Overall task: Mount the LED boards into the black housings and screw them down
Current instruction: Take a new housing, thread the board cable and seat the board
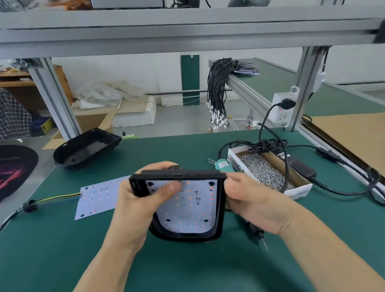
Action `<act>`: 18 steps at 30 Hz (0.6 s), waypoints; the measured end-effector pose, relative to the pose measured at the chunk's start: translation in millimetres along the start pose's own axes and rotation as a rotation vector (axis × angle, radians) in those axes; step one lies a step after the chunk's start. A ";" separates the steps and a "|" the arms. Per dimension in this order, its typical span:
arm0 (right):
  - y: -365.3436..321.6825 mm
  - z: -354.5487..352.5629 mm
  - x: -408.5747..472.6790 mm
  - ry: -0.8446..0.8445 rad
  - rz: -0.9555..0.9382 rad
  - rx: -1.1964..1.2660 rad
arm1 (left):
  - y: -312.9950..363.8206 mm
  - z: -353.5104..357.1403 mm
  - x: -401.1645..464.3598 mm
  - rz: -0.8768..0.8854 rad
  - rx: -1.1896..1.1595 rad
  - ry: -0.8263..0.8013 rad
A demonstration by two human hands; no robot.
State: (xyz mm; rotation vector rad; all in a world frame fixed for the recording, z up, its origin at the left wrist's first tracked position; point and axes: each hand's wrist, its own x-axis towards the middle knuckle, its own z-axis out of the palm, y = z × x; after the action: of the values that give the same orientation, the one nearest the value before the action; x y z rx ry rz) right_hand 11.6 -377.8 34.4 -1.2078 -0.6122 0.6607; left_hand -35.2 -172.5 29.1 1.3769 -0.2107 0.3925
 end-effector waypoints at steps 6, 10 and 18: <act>-24.6 12.0 20.6 -0.003 0.438 -0.150 | 7.9 -8.4 -5.6 0.079 0.095 -0.278; -20.3 34.4 45.7 0.233 0.344 0.040 | 13.9 -5.1 -2.4 0.032 0.104 -0.317; -17.6 30.7 62.1 0.427 0.180 0.441 | 14.8 -6.5 -1.9 0.015 0.057 -0.275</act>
State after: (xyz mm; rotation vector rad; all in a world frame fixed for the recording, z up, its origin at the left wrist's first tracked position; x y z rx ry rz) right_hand 32.7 -316.1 63.7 -0.9504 0.0060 0.6218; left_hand -43.2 -164.3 40.6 1.4842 -0.4393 0.2217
